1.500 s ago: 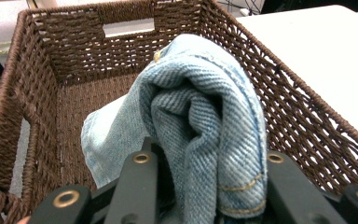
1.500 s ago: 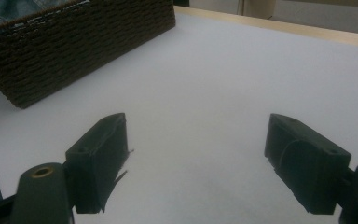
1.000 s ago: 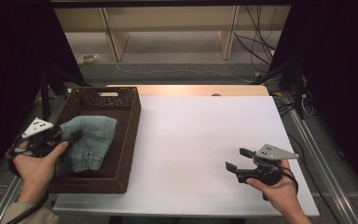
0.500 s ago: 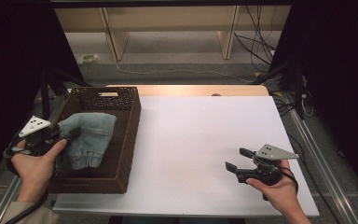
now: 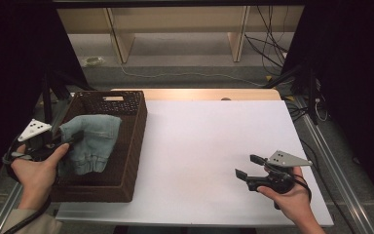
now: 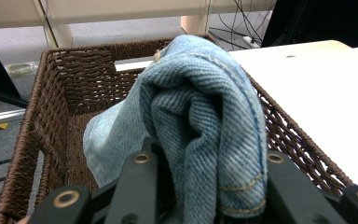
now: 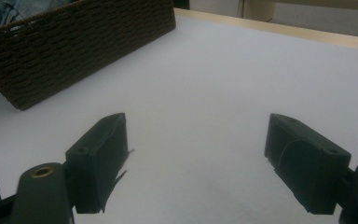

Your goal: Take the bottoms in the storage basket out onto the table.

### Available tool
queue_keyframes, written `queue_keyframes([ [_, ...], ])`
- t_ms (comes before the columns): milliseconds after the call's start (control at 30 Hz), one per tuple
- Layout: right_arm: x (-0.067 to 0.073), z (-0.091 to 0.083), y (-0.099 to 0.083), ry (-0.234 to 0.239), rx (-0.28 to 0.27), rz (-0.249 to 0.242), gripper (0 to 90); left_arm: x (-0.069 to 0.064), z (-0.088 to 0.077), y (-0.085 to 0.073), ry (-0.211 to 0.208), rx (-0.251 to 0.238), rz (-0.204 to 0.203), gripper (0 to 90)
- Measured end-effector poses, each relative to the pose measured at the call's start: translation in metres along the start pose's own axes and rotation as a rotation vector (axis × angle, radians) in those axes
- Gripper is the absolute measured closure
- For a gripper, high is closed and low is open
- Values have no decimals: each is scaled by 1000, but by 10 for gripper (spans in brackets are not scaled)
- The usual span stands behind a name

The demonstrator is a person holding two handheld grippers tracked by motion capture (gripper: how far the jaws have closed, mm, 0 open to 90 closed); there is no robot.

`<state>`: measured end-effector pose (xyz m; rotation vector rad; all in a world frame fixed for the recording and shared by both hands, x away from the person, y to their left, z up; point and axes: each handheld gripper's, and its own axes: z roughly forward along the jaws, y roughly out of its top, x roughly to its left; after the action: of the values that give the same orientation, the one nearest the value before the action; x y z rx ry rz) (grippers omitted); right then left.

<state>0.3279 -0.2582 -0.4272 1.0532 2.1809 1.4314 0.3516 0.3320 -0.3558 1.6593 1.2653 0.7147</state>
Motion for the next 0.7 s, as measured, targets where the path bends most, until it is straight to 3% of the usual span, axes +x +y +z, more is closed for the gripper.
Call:
queue_keyframes([
  [700,0,0,0,0,0,1,223,-1,-2,6,2,-27,-4,702],
])
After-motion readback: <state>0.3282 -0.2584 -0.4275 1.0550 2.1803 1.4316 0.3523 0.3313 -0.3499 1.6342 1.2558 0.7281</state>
